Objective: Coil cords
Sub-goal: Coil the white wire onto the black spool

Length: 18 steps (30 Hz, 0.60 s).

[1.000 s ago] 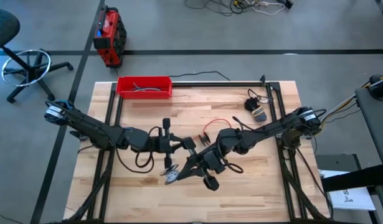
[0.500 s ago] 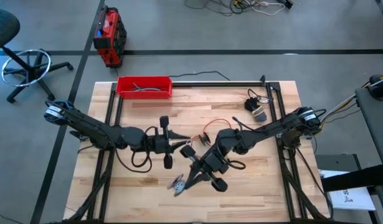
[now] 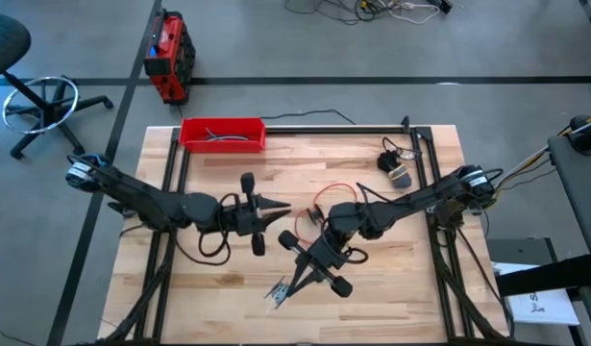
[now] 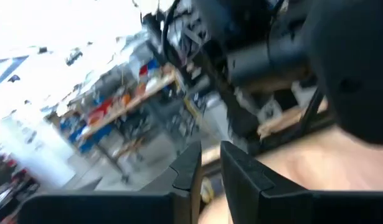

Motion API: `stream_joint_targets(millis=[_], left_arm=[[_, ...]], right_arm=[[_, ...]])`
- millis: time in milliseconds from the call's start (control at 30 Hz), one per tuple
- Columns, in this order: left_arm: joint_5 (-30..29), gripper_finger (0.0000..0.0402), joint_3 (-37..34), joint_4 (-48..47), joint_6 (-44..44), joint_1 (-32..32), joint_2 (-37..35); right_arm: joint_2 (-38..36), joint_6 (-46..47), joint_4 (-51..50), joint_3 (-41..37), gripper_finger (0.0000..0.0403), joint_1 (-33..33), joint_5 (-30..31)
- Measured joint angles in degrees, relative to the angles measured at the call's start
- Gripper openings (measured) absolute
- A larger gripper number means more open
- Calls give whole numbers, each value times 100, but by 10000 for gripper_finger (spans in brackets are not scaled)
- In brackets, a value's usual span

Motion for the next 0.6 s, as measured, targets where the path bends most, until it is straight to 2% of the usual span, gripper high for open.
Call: stream_joint_targets(millis=[167,300,467,600], left_arm=[[-865,33,522,-1842,-166,-343,-367],[-1001,35,691,-2788,-927,-821,-843],[-1010,49,313,-2673,-1777,-1671,-1354],[-1007,59,-265,-1522,-1693,-2329,-1442]], right_arm=[[0,-56,-4,0,0,21,126],[0,-232,-1,0,0,49,536],[0,-356,232,-4,0,52,961],[34,-374,887,-68,0,85,1282]])
